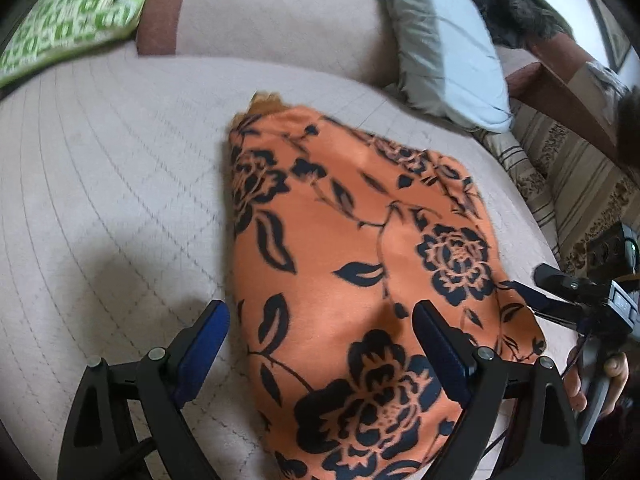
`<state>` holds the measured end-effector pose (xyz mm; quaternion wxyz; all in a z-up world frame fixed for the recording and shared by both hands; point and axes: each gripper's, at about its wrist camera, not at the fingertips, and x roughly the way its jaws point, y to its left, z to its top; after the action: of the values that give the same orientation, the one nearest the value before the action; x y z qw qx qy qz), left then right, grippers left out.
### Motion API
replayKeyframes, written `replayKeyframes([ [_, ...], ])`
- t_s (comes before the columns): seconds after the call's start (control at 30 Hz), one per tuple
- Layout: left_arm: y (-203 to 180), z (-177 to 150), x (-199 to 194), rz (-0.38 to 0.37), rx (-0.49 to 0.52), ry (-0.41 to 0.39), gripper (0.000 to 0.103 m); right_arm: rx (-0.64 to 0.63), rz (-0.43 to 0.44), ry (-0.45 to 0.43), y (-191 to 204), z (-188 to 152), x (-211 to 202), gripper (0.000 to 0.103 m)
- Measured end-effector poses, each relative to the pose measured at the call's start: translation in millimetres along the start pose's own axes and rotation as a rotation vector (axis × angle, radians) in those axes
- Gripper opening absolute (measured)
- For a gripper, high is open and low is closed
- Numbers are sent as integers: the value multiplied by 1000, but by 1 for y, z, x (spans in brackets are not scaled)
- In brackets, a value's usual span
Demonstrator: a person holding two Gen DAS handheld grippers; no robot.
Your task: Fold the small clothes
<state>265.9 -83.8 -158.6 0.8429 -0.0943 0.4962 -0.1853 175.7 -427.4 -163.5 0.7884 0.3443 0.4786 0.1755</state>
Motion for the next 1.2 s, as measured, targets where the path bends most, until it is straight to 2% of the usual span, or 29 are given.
replayKeyframes([
  [0.03, 2, 0, 2, -3, -11, 8, 93, 7, -3, 2, -2, 1, 1, 86],
  [0.17, 6, 2, 9, -23, -39, 27, 93, 40, -7, 30, -10, 1, 7, 86],
  [0.33, 2, 2, 21, -53, -19, 61, 94, 114, 27, 97, -24, 0, 29, 86],
  [0.6, 5, 8, 25, -94, -38, 67, 95, 135, 124, 83, -19, 5, 51, 87],
  [0.8, 8, 12, 28, -130, -64, 54, 95, 143, 144, 79, -9, 6, 63, 87],
  [0.9, 9, 13, 28, -139, -76, 48, 95, 132, 125, 73, -1, 3, 68, 86],
  [1.03, 10, 13, 26, -112, -76, 35, 82, 104, 72, 73, 11, -3, 73, 76],
  [1.1, 12, 11, 24, -116, -84, 22, 77, 109, 54, 66, 12, -3, 72, 67],
  [1.13, 14, 11, 22, -114, -87, 12, 72, 114, 51, 63, 13, -4, 72, 57],
  [1.17, 15, 10, 20, -111, -86, 5, 70, 108, 46, 60, 16, -5, 72, 56],
  [1.2, 15, 10, 17, -111, -83, -6, 63, 93, 35, 54, 19, -6, 71, 55],
])
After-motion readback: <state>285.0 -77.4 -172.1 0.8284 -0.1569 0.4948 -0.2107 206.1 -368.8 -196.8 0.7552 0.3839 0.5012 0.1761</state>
